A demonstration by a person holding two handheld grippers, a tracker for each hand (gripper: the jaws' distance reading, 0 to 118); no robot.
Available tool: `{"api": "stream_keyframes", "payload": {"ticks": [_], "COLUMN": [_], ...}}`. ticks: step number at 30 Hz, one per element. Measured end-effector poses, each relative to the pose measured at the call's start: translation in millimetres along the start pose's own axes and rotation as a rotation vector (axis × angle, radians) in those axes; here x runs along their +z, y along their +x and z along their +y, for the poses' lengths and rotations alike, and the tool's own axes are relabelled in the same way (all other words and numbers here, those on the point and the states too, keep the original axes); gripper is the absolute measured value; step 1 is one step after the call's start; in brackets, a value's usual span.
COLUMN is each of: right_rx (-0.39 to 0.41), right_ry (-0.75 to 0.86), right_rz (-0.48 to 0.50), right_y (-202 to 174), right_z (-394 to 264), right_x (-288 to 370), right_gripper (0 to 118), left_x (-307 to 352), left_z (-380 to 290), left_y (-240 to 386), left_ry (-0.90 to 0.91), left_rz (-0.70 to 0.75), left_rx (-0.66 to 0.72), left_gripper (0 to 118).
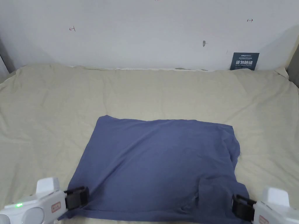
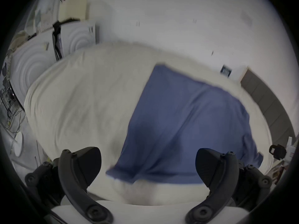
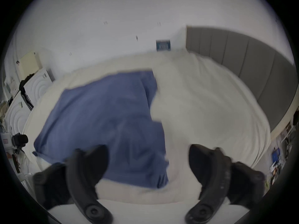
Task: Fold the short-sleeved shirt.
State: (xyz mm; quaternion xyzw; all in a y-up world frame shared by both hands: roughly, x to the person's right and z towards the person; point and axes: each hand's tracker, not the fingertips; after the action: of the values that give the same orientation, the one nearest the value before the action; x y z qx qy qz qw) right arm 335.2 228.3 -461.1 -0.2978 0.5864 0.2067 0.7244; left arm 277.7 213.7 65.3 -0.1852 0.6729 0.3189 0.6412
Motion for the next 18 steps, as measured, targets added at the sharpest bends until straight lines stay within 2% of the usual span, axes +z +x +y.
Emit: {"api": "stream_keyframes", "payload": {"ticks": [2,7,12,14,15,16,18], "right_rx": [0.017,0.081,0.133,0.129,0.133,0.140,0.151], "right_ry": [0.149,0.394,0.551,0.590,0.592,0.594,0.601], "right_rz": [-0.006,-0.010,-0.046,-0.057,-0.049,-0.043,-0.045], "right_y": [-11.5,-41.8,-63.1,-67.8,-68.7,-69.8,-72.2], "right_z": [21.7,65.0,81.0,79.5,79.4,79.4,77.9], "right_x": [26.0,76.4,104.2,107.9,109.7,111.3,110.5], "right_gripper": [110,110,110,102,91,69,18], "left_x": [20.2,68.5,98.8,104.1,104.0,105.2,104.1], "left_z": [20.7,59.0,71.6,68.9,66.9,64.4,62.1], "left_y": [13.1,52.0,80.5,87.8,88.8,90.8,92.3], "left_ry": [0.102,0.360,0.565,0.624,0.635,0.643,0.643], "left_rz": [-0.031,-0.032,0.016,0.020,0.022,0.020,0.009], "left_rx": [-0.022,-0.124,-0.188,-0.211,-0.215,-0.214,-0.214], "left_gripper": [117,117,117,113,103,75,4]}}
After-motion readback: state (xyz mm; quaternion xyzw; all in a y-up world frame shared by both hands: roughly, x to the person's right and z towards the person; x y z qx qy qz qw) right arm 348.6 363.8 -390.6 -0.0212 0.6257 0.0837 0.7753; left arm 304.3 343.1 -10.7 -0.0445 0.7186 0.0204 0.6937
